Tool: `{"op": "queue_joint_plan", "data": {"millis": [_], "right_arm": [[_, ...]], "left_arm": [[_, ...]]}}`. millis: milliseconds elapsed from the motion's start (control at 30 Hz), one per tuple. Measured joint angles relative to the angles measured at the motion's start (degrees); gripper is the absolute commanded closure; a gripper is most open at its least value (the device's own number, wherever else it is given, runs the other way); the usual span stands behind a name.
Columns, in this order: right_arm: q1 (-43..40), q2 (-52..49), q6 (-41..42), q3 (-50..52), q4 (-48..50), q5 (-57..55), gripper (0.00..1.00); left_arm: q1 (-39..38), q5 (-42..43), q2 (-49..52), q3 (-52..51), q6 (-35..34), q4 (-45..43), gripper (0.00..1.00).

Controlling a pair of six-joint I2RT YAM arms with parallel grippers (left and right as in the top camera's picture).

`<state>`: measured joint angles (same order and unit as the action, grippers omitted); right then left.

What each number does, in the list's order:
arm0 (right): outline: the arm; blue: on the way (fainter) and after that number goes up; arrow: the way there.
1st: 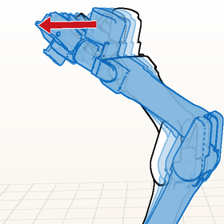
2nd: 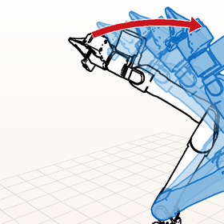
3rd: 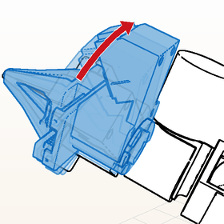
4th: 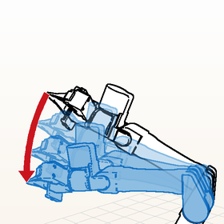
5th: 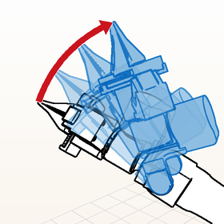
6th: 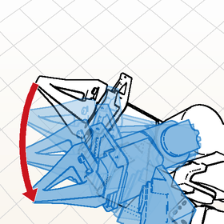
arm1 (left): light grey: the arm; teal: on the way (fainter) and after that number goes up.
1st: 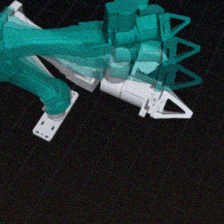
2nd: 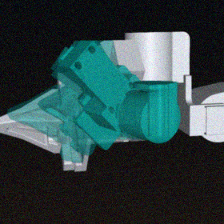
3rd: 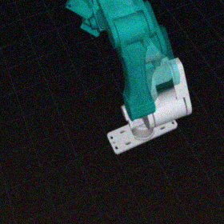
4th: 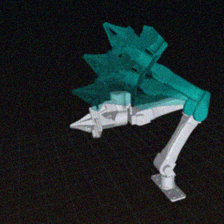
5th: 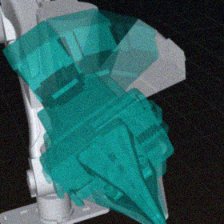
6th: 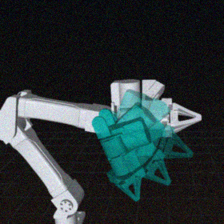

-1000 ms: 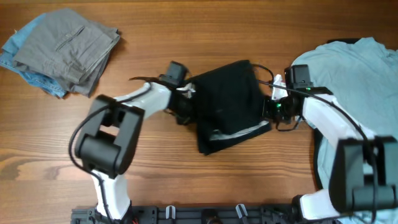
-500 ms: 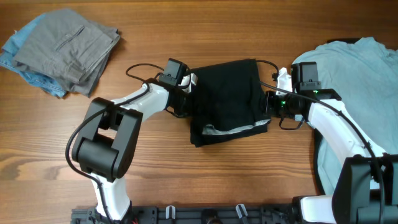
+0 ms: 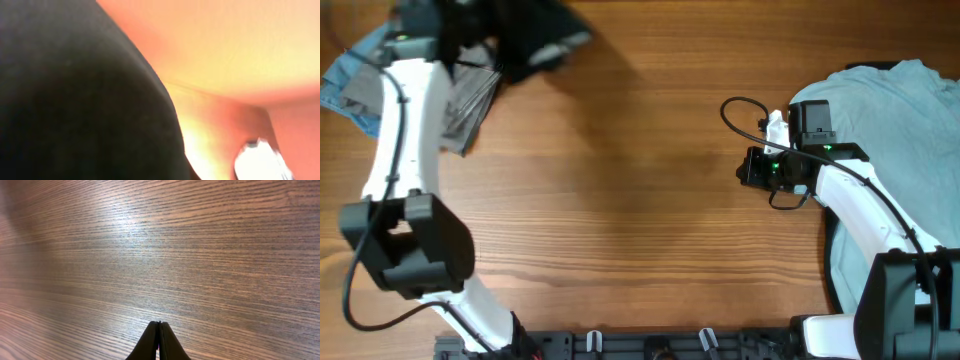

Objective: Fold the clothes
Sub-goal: 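Carry the folded shorts to the upper-left stack and release with the left gripper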

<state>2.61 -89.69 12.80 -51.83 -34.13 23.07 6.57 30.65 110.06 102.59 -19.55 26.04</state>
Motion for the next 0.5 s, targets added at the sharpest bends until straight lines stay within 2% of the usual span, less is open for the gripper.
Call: {"op": "queue_joint_plan", "data": {"millis": [167, 200, 233, 267, 367, 500], "right_arm": [[0.00, -0.04, 1.16, 0.00, -1.33, 0.00, 0.96], [0.00, -0.04, 1.46, 0.00, -1.53, 0.00, 0.96], [0.00, -0.04, 1.51, 0.00, -1.53, 0.00, 0.96], [0.00, -0.04, 1.51, 0.00, -1.53, 0.00, 0.96], [0.00, -0.04, 1.95, 0.00, -1.64, 0.00, 0.96], [0.00, -0.11, 1.99, 0.00, -3.19, 0.00, 0.96]], "left_arm": [[10.58, 0.04, 3.69, 0.09, -0.02, -6.16, 0.95], [13.16, -0.20, 5.77, 0.13, 0.00, -4.70, 0.63], [15.32, -0.39, 7.58, 0.13, 0.00, -2.80, 0.09], [16.96, -0.59, 8.96, 0.09, 0.35, -0.90, 0.00], [23.50, -0.83, 11.15, -0.13, 0.24, 11.32, 0.00], [28.20, -0.87, 10.45, 0.24, 0.85, 21.24, 0.00]]}}
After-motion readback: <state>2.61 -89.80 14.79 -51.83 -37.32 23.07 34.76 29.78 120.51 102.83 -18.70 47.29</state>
